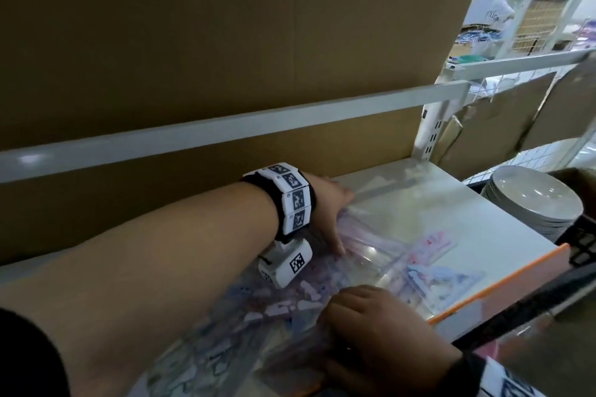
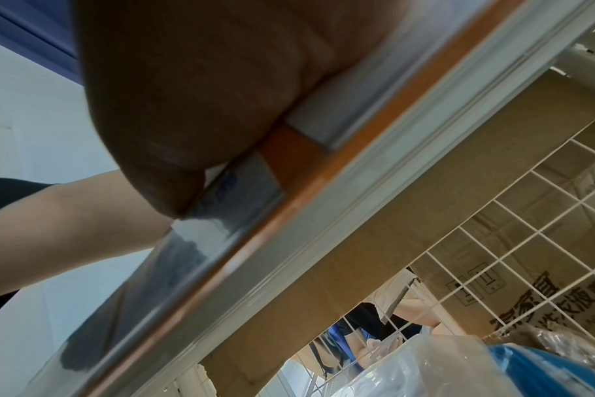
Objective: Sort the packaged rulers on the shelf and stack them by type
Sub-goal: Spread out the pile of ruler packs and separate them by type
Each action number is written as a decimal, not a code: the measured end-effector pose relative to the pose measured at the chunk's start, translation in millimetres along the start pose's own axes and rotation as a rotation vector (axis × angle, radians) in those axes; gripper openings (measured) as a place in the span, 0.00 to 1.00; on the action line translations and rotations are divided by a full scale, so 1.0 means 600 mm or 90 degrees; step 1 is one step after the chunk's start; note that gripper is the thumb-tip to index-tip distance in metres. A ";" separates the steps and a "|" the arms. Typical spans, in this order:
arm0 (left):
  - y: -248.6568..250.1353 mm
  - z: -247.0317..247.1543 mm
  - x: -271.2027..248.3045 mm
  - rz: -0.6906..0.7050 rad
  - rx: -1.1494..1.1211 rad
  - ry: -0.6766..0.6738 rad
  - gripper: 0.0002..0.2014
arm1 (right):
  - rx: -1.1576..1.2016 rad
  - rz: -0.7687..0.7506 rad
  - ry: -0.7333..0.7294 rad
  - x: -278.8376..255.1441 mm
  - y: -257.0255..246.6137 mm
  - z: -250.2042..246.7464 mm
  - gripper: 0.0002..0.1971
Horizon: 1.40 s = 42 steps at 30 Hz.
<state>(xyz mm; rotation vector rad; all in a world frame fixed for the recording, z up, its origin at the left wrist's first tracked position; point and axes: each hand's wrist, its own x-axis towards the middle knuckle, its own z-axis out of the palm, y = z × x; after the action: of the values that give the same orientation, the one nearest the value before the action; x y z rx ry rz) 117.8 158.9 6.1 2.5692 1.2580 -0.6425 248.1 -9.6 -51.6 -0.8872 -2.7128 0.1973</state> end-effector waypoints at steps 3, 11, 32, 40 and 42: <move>-0.010 0.000 -0.001 -0.011 -0.054 0.022 0.46 | 0.028 0.007 -0.003 -0.001 0.001 0.001 0.14; -0.060 0.015 -0.047 -0.023 -0.175 0.084 0.28 | 0.054 0.009 0.009 -0.003 0.004 0.010 0.12; -0.129 0.047 -0.168 -0.140 -0.206 0.105 0.20 | 0.058 0.000 0.044 -0.003 0.001 0.014 0.11; -0.104 0.038 -0.214 -0.083 -0.253 0.129 0.18 | 0.069 0.012 0.037 -0.005 0.000 0.016 0.11; -0.095 0.046 -0.228 -0.070 -0.281 0.136 0.17 | 0.071 0.008 0.040 -0.005 0.000 0.016 0.11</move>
<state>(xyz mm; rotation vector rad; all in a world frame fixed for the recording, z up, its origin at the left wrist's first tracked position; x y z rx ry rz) -9.0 88.4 46.3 2.2526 1.4253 -0.0864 247.4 -11.7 -61.5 -0.8647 -2.6107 0.3158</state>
